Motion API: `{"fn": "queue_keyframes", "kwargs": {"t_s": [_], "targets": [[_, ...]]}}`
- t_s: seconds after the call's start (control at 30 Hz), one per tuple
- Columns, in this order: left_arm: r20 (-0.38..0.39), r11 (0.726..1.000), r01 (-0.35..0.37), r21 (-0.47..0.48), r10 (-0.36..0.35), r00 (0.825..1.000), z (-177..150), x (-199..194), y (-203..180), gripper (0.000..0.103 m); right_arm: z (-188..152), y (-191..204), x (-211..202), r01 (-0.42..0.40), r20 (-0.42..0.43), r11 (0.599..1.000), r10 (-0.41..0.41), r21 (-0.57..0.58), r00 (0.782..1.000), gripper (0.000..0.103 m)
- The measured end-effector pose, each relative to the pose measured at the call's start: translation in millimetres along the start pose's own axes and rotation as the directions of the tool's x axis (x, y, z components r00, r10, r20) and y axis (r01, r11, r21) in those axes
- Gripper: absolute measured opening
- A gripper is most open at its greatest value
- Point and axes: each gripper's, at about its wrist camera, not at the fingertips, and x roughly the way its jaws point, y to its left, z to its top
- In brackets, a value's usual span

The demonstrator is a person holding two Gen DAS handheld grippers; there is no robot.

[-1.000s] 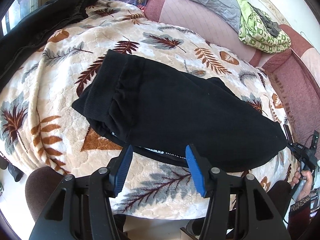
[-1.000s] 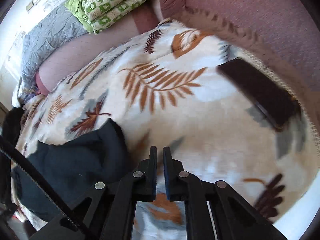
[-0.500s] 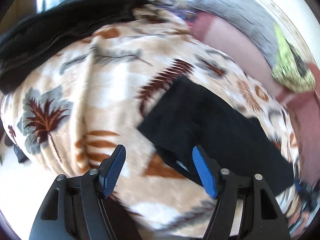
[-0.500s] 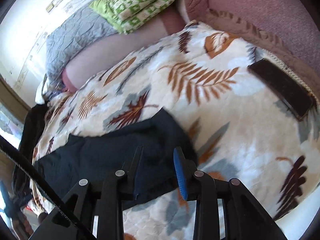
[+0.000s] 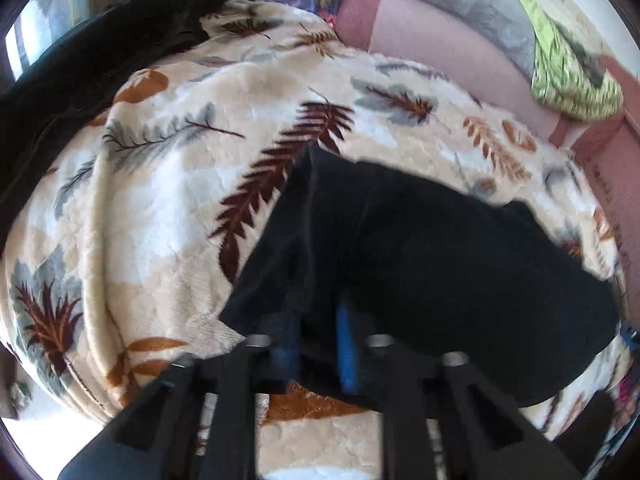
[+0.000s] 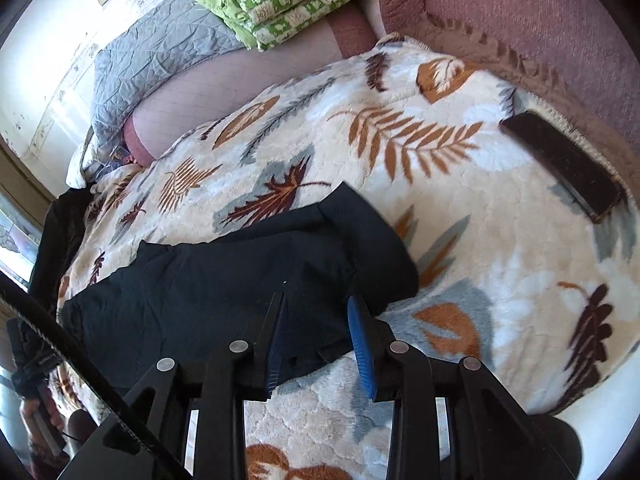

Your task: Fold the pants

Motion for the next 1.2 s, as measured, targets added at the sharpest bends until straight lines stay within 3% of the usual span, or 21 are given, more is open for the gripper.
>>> {"fn": "queue_keyframes", "kwargs": {"t_s": [0.17,0.3,0.5,0.53,0.6,0.67,0.73,0.77,0.8,0.83,0.87,0.97,1.07,1.13,1.2], "targets": [[-0.023,0.994,0.078,-0.076,-0.08,0.997,11,-10,24,0.011,5,-11,-12,0.036,0.028,0.999,-0.037,0.029,0.999,0.034],[-0.05,0.998,0.038,-0.057,-0.041,0.998,19,-4,26,0.01,5,-13,-10,0.039,0.023,0.998,-0.04,0.049,0.999,0.034],[-0.072,0.996,0.033,-0.084,-0.039,0.997,25,2,35,0.01,3,-4,-8,0.016,0.019,1.0,-0.017,0.027,1.0,0.034],[-0.078,0.995,0.038,-0.09,-0.045,0.996,25,4,36,0.01,4,-4,-9,0.008,0.024,1.0,-0.009,0.031,1.0,0.037],[-0.086,0.996,0.033,-0.088,-0.04,0.995,23,8,37,0.01,6,-7,-9,-0.008,0.038,0.999,0.006,0.051,0.999,0.065],[-0.09,0.996,0.027,-0.086,-0.035,0.995,21,11,36,0.011,11,-11,-6,0.014,0.061,0.996,-0.019,0.088,0.998,0.073],[-0.09,0.994,0.04,-0.103,-0.049,0.995,24,11,37,0.01,17,-15,1,0.013,0.075,0.994,-0.021,0.113,0.997,0.073],[-0.09,0.992,0.051,-0.114,-0.062,0.994,26,10,39,0.01,20,-17,10,0.01,0.052,0.992,-0.016,0.123,0.999,0.065],[-0.086,0.99,0.067,-0.126,-0.078,0.993,31,8,41,0.01,24,-15,21,-0.014,0.001,0.992,0.014,0.126,1.0,0.03],[-0.08,0.988,0.077,-0.132,-0.088,0.993,35,5,42,0.01,27,-13,27,-0.037,-0.035,0.991,0.042,0.125,0.999,0.012],[-0.069,0.986,0.094,-0.139,-0.105,0.992,40,1,44,0.01,31,-9,31,-0.062,-0.063,0.99,0.071,0.125,0.996,0.013],[-0.027,0.982,0.116,-0.148,-0.121,0.992,54,-14,48,0.01,43,7,11,-0.157,0.009,0.983,0.157,0.093,0.988,0.013],[-0.019,0.983,0.113,-0.148,-0.117,0.993,54,-17,53,0.01,45,7,-15,-0.259,0.079,0.958,0.251,0.124,0.965,0.013],[-0.053,0.982,0.104,-0.155,-0.114,0.992,45,-5,58,0.01,36,-2,-17,-0.243,0.07,0.96,0.235,0.137,0.97,0.013],[-0.105,0.978,0.102,-0.181,-0.123,0.987,31,12,63,0.011,16,-20,1,-0.165,-0.009,0.972,0.169,0.168,0.986,0.013]]}}
